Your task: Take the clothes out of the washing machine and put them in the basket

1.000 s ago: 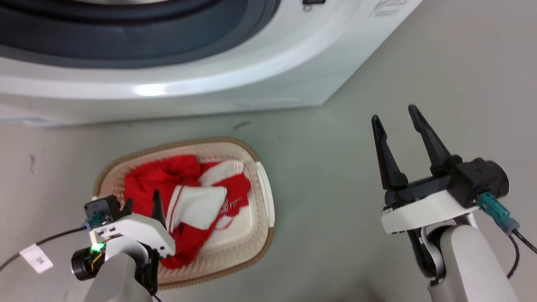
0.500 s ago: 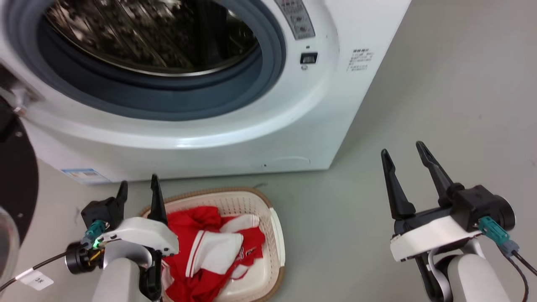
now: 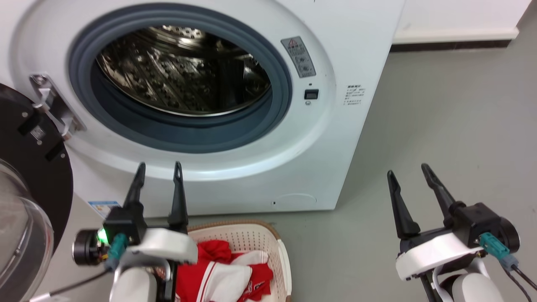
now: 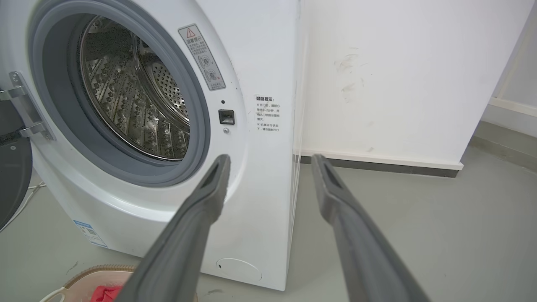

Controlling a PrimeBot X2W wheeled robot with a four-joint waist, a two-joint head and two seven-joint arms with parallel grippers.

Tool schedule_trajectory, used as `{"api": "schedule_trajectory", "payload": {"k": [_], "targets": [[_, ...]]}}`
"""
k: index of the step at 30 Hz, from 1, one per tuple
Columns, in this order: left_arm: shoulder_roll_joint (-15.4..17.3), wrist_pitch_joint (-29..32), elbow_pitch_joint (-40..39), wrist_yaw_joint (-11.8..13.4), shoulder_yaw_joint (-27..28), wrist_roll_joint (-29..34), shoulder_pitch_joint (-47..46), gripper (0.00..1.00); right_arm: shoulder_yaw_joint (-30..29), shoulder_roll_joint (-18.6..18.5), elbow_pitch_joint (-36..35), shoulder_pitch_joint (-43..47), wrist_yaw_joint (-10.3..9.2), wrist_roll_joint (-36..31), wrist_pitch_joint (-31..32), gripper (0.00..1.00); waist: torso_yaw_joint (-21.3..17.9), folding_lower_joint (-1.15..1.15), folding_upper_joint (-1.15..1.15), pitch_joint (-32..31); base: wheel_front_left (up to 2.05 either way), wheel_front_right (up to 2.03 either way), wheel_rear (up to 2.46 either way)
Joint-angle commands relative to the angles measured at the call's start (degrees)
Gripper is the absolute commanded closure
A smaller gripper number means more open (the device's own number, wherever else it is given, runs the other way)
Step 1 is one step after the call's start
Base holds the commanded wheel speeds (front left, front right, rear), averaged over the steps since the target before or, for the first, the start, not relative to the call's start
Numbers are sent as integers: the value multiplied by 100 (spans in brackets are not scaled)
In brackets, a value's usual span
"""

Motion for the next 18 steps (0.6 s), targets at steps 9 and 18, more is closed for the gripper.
{"api": "schedule_trajectory", "payload": {"k": [9,18], "targets": [[10,-14,-92,75,-123,140,709,0,49,0,58,402,-4,9,91,0,43,1,0,-529,0,0,0],[11,-15,-235,146,-219,73,932,0,73,0,-15,553,-4,37,195,0,99,1,0,-641,0,0,0]]}}
